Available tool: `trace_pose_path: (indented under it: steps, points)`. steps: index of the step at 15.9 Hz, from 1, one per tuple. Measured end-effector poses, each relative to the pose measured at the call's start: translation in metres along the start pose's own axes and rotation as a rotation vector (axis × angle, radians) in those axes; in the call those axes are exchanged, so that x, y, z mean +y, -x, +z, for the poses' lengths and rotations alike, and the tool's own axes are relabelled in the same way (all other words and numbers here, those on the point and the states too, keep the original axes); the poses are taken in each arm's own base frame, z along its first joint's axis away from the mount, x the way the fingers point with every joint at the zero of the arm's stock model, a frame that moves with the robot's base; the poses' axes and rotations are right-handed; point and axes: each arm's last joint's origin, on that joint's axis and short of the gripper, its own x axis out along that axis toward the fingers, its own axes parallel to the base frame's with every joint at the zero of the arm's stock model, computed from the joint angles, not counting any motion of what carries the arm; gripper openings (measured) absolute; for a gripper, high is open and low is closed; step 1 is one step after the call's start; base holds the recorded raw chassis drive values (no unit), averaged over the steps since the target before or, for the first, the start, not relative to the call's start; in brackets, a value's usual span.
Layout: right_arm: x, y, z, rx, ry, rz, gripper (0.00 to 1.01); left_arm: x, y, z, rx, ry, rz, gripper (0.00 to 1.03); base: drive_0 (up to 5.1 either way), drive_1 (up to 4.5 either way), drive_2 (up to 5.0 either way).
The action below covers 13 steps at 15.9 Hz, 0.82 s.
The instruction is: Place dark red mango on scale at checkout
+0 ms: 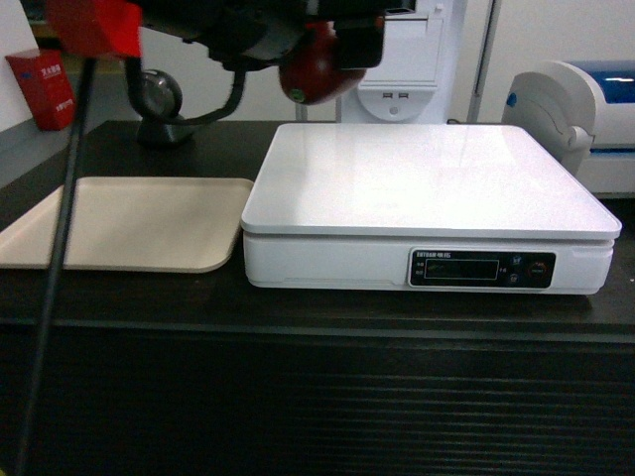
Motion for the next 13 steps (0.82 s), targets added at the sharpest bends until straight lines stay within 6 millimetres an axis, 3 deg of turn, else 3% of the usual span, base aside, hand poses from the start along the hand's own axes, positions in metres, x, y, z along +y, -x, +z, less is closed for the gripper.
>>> trace_pose_path:
  steps: [4,10,13]
  points:
    - [0.0,0.0,0.0,0.0,0.0,0.0,0.98,-0.021,-0.057,-0.003,0.066,0.002,-0.044,0.61,0.0,0.0,0.0]
    - [0.0,0.0,0.0,0.0,0.0,0.0,0.98,-0.022,-0.106,-0.012,0.142,0.015,-0.009,0.61,0.0,0.0,0.0]
    - [0.0,0.0,0.0,0.0,0.0,0.0,0.98,-0.029,-0.134,-0.027,0.203,0.004,0.007,0.61,0.0,0.0,0.0]
